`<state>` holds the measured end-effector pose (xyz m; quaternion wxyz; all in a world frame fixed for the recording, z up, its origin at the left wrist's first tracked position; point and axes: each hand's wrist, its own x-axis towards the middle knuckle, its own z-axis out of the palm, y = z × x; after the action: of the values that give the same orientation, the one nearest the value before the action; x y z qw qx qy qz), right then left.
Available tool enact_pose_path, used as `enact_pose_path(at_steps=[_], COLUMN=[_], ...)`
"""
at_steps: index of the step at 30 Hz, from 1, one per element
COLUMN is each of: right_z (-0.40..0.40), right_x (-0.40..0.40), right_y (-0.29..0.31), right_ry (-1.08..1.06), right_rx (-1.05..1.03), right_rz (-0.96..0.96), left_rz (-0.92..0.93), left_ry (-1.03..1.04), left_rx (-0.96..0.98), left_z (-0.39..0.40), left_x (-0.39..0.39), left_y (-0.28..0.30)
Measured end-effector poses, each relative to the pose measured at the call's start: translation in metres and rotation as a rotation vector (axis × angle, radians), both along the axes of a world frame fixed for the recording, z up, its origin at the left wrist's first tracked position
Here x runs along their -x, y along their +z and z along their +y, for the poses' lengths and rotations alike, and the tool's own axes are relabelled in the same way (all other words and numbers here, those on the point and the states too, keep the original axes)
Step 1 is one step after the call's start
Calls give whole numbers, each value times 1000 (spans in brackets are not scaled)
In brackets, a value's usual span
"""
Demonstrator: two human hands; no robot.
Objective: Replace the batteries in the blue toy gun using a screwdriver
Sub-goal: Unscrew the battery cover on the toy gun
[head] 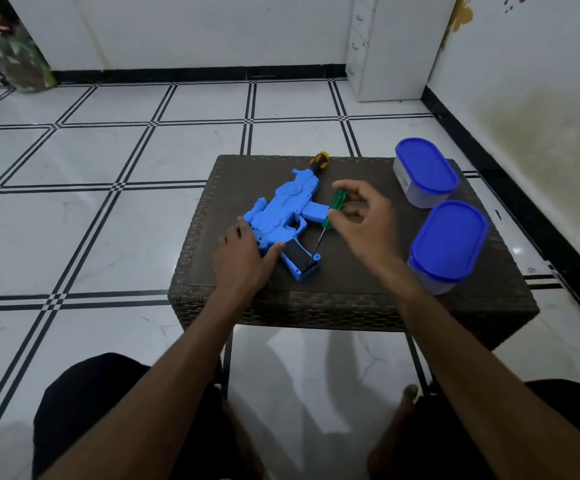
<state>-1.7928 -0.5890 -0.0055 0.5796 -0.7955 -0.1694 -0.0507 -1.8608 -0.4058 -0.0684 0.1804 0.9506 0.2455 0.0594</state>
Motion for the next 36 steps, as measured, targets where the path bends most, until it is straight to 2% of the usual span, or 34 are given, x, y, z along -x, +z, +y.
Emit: enact_pose_path(at_steps=[8,19,23,27,33,36], right_z=[0,0,5,9,14,14], right_x=[4,10,13,17,14,14], right_y=[-4,-9,-7,-6,1,5], right_ry=[74,155,232,295,201,213], right_rx=[22,79,146,152,58,100], right_rz=[-175,-223,-323,-320,-311,-265], left_rz=[144,132,116,96,98,105], left_ry=[-21,16,24,24,27,27], left_rx=[114,172,195,203,210,210], left_z=[-3,-5,-8,-10,-11,-11], left_x=[-30,-33,-30,-28,-27,-28], left_y=[2,2,3,2,5,6])
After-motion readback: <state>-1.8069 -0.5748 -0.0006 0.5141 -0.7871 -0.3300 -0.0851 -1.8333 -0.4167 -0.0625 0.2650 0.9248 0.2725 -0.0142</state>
